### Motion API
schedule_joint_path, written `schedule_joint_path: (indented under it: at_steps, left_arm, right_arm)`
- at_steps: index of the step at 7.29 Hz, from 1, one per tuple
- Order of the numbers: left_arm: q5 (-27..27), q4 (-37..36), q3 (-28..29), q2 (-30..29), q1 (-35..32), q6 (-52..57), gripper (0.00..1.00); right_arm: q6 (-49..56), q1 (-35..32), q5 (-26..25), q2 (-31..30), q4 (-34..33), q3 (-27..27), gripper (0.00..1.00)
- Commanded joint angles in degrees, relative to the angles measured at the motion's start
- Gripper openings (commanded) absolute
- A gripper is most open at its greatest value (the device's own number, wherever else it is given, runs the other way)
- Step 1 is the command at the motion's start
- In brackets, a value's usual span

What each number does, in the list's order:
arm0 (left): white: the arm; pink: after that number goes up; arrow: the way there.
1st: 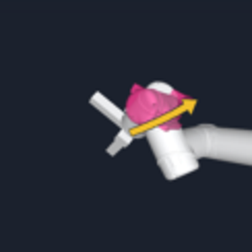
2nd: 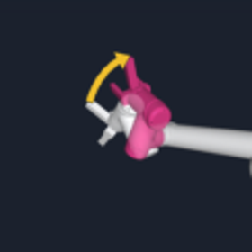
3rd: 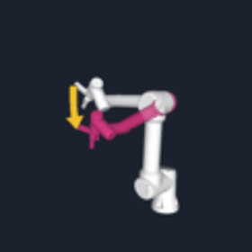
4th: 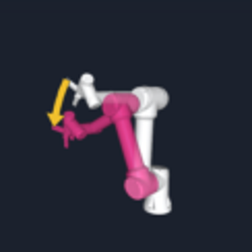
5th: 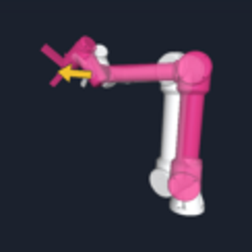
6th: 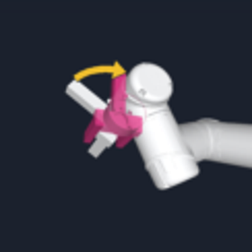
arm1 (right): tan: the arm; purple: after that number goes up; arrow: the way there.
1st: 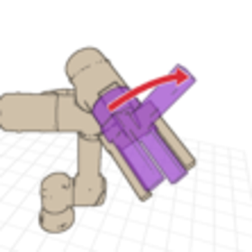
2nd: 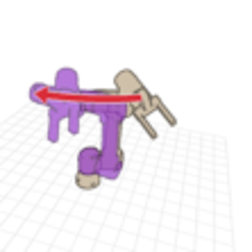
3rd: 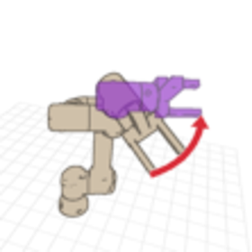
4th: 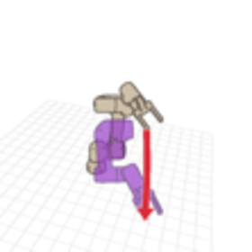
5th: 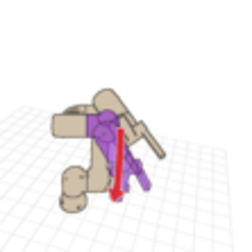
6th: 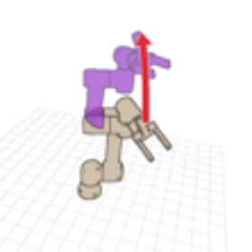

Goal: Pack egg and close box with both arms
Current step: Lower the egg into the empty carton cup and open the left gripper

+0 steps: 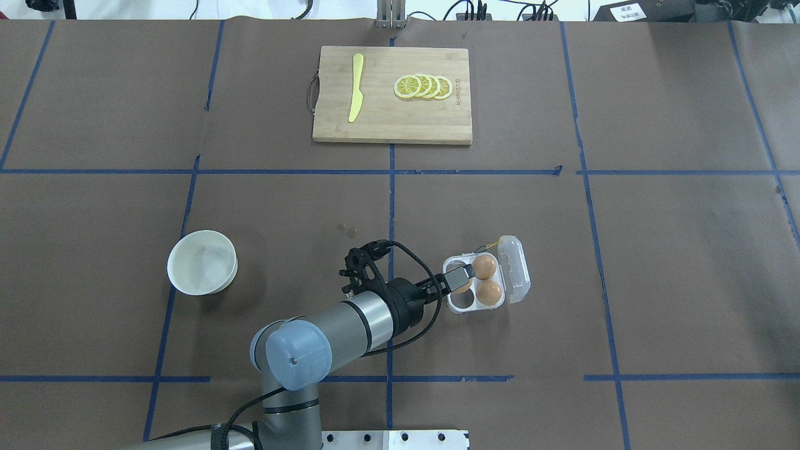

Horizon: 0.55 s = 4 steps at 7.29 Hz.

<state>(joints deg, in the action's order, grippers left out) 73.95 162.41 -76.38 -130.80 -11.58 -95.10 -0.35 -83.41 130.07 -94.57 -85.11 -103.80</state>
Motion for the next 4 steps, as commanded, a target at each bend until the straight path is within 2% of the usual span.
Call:
schedule_joint_path:
  at_steps: [1, 4]
  left_arm:
    - [0.8, -0.2, 0.4, -0.5, 0.1, 0.3, 0.34]
    - [1.8, -0.3, 0.9, -1.0, 0.1, 2.0, 0.35]
  right_arm:
    - [0.0, 0.0, 0.0, -0.1, -0.1, 0.0, 1.00]
    - [0.1, 0.0, 0.0, -0.2, 0.0, -0.1, 1.00]
